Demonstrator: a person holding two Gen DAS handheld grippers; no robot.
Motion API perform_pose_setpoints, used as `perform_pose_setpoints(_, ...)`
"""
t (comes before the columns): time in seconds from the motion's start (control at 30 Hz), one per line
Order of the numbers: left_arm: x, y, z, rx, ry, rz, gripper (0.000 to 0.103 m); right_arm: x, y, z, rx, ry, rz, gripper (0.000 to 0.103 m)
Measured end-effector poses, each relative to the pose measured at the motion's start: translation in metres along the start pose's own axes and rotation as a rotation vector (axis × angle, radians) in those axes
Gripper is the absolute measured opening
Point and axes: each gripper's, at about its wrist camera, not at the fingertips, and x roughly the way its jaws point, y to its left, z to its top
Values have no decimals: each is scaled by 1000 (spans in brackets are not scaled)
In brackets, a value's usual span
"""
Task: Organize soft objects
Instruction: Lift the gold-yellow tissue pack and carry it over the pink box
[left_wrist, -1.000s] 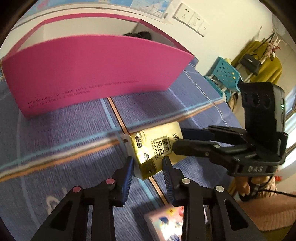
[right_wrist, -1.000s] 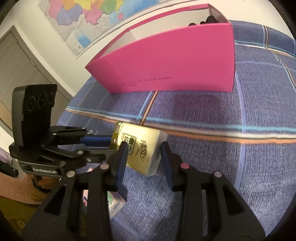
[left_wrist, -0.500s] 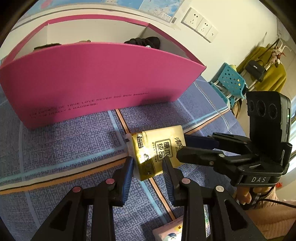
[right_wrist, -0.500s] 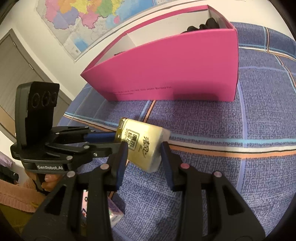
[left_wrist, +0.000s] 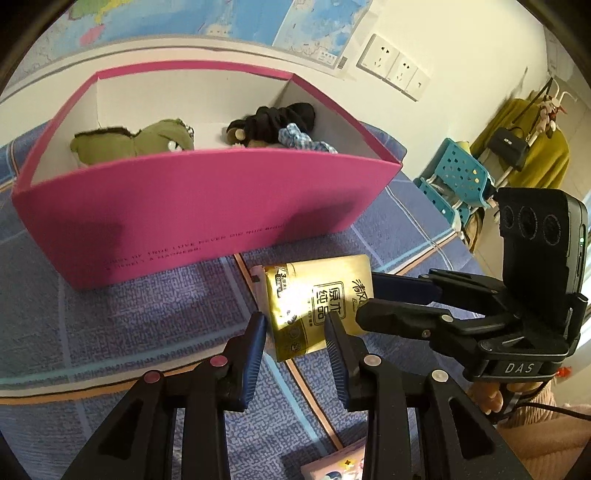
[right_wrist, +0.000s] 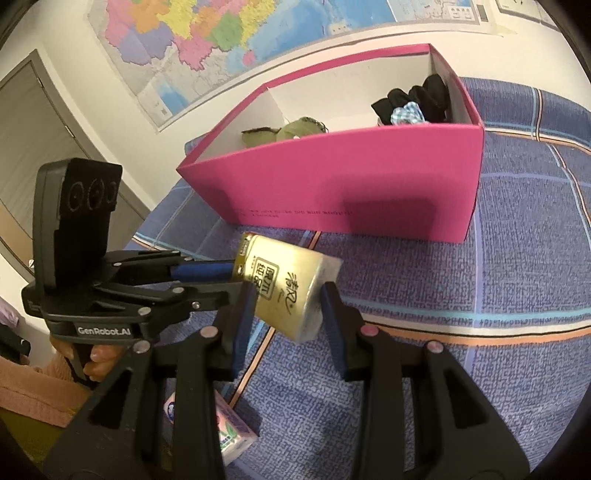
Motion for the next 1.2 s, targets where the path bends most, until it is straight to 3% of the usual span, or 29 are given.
perform_pose_setpoints(1.2,-30,-9,26,55,-108,25,35,-21,17,32,-102,-91,-10,40)
